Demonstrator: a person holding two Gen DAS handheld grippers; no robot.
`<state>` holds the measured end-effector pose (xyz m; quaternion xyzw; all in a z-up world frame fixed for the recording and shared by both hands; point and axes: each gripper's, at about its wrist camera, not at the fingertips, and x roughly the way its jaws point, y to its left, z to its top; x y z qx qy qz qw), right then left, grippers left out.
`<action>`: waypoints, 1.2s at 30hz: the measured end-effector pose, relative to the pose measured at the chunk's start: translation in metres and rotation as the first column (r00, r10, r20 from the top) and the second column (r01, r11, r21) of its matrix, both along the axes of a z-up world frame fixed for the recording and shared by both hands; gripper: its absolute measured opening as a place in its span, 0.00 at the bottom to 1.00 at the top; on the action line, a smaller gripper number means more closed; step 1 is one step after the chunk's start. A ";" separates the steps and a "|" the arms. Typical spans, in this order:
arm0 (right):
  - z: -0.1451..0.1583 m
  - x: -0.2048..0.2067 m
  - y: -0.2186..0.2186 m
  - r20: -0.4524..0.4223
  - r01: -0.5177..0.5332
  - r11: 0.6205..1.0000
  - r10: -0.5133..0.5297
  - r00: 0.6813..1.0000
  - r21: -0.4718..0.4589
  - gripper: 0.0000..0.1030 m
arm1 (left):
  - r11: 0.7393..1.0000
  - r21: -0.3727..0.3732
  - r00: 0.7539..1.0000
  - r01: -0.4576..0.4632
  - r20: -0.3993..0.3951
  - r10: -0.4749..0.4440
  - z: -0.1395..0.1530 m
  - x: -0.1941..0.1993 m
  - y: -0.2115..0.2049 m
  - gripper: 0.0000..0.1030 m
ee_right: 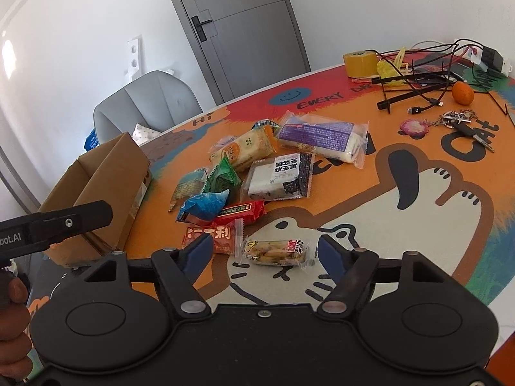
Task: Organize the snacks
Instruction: 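Close the left tool on the blue packet while the right tool approaches a cookie packet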
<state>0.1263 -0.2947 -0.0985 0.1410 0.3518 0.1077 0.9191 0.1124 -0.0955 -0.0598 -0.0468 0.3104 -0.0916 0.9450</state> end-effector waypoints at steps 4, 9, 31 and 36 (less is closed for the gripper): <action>-0.012 0.009 -0.002 -0.032 -0.003 1.000 0.003 0.999 0.003 0.68 | 1.000 -0.012 0.999 0.019 -0.028 -0.019 -0.011 0.016 -0.008 0.82; -0.025 0.020 -0.003 -0.067 0.000 1.000 0.000 0.998 0.002 0.60 | 0.999 -0.011 0.998 0.035 -0.054 -0.036 -0.024 0.032 -0.017 0.80; -0.035 0.031 -0.045 -0.055 0.108 0.992 -0.105 0.993 0.060 0.07 | 0.999 -0.030 0.993 0.029 -0.117 -0.032 -0.060 0.079 -0.040 0.35; -0.031 0.033 -0.039 -0.056 0.103 0.993 -0.099 0.994 0.063 0.51 | 0.999 -0.031 0.995 0.025 -0.101 -0.028 -0.057 0.076 -0.038 0.32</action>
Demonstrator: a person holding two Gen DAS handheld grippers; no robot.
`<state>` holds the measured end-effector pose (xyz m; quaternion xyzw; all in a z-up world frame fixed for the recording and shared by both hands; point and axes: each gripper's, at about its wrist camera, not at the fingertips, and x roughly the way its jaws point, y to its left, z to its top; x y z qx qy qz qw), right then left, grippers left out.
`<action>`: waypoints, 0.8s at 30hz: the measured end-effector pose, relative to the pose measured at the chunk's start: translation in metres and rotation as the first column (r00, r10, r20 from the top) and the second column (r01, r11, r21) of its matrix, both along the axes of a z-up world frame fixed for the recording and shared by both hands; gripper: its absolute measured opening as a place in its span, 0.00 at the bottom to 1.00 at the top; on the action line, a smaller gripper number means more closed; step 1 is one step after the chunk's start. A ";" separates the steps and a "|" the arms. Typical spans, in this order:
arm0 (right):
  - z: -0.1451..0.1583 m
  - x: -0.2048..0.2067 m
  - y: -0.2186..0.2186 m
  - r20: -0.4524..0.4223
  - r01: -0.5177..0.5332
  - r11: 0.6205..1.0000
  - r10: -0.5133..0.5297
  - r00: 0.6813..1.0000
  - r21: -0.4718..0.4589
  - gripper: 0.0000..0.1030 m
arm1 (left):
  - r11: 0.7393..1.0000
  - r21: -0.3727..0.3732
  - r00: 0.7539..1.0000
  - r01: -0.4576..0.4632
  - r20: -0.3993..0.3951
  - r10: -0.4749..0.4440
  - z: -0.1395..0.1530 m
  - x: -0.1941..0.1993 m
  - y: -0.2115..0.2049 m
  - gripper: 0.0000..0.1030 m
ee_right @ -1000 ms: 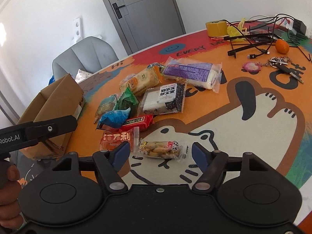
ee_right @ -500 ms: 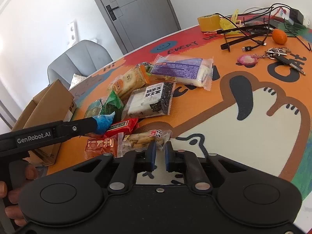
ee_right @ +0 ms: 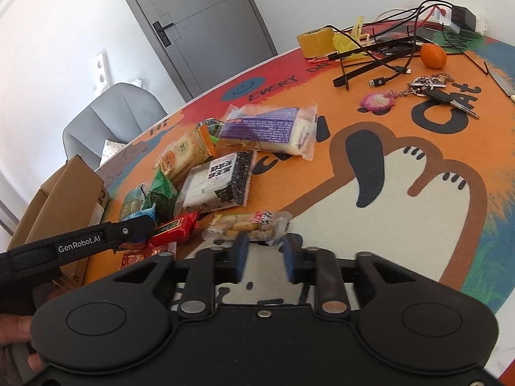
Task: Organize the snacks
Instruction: 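Close the left tool on the blue packet while the right tool approaches a cookie packet, then lift the blue packet with the left tool while the right tool grasps cookies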
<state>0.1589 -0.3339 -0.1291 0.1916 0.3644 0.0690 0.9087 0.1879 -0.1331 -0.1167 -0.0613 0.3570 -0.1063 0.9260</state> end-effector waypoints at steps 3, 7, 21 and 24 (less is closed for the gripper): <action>0.002 0.002 0.012 0.021 0.008 0.998 -0.007 1.000 -0.057 0.70 | 1.000 -0.006 1.000 -0.001 0.019 0.001 0.005 -0.005 0.005 0.31; 0.000 0.010 0.024 0.029 0.023 0.995 -0.020 0.999 -0.101 0.71 | 1.000 -0.015 0.999 -0.027 0.019 0.027 0.008 -0.009 0.016 0.30; -0.006 0.018 0.070 0.061 0.139 0.934 -0.126 0.990 -0.329 0.58 | 0.998 -0.038 0.998 -0.055 0.033 0.057 0.013 -0.020 0.038 0.30; -0.003 0.015 0.065 0.068 0.139 0.943 -0.125 0.990 -0.302 0.52 | 0.998 -0.043 0.998 -0.048 0.034 0.049 0.016 -0.024 0.038 0.30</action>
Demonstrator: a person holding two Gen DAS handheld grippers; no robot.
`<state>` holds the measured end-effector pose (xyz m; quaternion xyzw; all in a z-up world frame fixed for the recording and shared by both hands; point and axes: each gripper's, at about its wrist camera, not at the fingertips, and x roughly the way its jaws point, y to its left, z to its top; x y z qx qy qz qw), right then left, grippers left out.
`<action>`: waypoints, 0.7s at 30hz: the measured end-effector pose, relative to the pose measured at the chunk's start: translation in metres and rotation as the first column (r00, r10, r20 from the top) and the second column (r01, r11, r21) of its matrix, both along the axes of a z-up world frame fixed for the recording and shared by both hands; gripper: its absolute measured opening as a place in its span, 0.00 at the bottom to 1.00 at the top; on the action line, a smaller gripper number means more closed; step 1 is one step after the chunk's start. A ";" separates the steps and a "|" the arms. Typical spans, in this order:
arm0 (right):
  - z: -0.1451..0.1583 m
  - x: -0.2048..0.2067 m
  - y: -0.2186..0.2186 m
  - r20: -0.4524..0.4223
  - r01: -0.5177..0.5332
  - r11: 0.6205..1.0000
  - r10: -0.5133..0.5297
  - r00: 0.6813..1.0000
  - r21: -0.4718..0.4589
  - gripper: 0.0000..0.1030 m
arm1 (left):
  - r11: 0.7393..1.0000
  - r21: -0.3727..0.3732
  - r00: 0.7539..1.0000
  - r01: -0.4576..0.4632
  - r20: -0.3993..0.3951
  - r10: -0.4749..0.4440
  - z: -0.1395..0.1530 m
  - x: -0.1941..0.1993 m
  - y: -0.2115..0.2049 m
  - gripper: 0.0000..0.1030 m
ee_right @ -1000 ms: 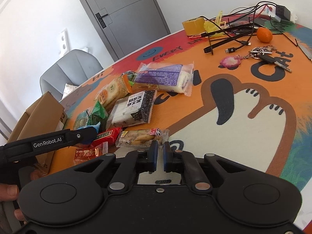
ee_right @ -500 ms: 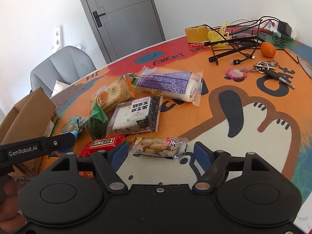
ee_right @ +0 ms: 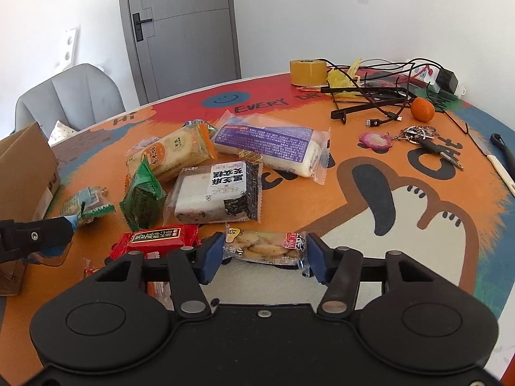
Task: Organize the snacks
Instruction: 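Lift the blue packet with the left tool while the right tool grasps cookies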
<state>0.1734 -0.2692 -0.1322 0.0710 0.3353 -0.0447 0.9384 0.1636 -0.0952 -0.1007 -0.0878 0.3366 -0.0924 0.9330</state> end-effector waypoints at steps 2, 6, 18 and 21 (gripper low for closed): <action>0.002 -0.003 -0.004 0.001 -0.003 1.000 0.003 1.000 0.024 0.52 | 1.000 0.001 1.000 -0.001 0.016 0.001 0.004 -0.004 0.000 0.30; 0.010 -0.014 -0.003 0.032 -0.026 0.999 0.025 0.999 0.047 0.52 | 1.000 0.003 0.999 -0.012 0.041 0.012 0.012 -0.012 0.001 0.30; 0.046 -0.034 0.012 0.149 -0.158 0.978 0.137 0.979 0.134 0.52 | 0.998 -0.002 0.988 -0.058 0.143 0.058 0.046 -0.037 0.018 0.30; 0.054 -0.033 0.022 0.167 -0.202 0.969 0.177 0.970 0.144 0.52 | 0.997 -0.009 0.983 -0.082 0.161 0.082 0.053 -0.041 0.029 0.30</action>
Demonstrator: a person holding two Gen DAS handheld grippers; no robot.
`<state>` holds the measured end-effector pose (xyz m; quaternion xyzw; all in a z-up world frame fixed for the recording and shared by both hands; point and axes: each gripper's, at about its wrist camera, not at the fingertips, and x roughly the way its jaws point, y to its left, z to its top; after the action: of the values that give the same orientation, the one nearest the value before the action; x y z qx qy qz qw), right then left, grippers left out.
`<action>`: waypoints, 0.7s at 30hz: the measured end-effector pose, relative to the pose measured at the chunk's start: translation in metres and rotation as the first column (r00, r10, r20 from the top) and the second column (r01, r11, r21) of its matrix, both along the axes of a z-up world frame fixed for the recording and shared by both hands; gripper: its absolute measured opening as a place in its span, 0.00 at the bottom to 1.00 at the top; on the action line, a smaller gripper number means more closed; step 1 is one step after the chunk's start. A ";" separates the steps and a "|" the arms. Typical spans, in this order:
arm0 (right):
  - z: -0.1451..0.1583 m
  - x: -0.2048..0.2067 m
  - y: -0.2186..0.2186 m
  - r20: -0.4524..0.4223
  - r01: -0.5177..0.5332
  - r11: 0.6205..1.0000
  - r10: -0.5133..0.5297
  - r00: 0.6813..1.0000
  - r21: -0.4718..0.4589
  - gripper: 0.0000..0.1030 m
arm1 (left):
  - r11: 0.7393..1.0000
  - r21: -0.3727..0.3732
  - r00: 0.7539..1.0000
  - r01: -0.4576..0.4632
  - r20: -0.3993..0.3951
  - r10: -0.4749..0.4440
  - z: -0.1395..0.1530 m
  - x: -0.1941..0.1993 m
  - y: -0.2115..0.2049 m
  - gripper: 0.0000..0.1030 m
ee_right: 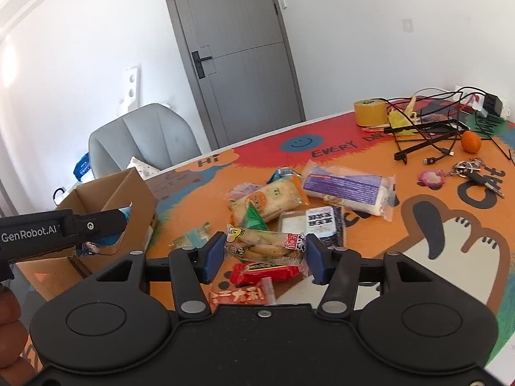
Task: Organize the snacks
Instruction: 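Lift the blue packet with the left tool while the right tool grasps cookies, then carry both packets over the cardboard box and open both tools to drop them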
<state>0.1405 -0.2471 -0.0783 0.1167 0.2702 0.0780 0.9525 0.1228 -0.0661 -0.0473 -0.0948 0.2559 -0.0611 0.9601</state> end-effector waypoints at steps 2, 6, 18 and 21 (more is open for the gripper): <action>0.005 0.002 0.008 0.009 -0.020 1.000 0.020 1.000 0.003 0.52 | 1.000 -0.005 1.000 -0.019 0.013 0.019 0.005 -0.002 0.009 0.30; 0.012 0.008 0.023 0.016 -0.059 0.998 0.059 0.998 0.011 0.52 | 0.998 -0.013 0.998 -0.062 0.031 0.062 0.012 -0.004 0.027 0.30; 0.035 0.026 0.072 0.065 -0.166 0.985 0.164 0.984 0.037 0.52 | 0.981 -0.055 0.981 -0.187 0.047 0.190 0.015 0.004 0.084 0.30; 0.037 0.033 0.084 0.070 -0.190 0.981 0.187 0.980 0.039 0.52 | 0.973 -0.065 0.974 -0.219 0.034 0.222 0.011 0.008 0.099 0.30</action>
<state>0.1731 -0.1627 -0.0414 0.1093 0.2466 0.1780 0.9463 0.1312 0.0329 -0.0364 -0.1506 0.2218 0.0361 0.9627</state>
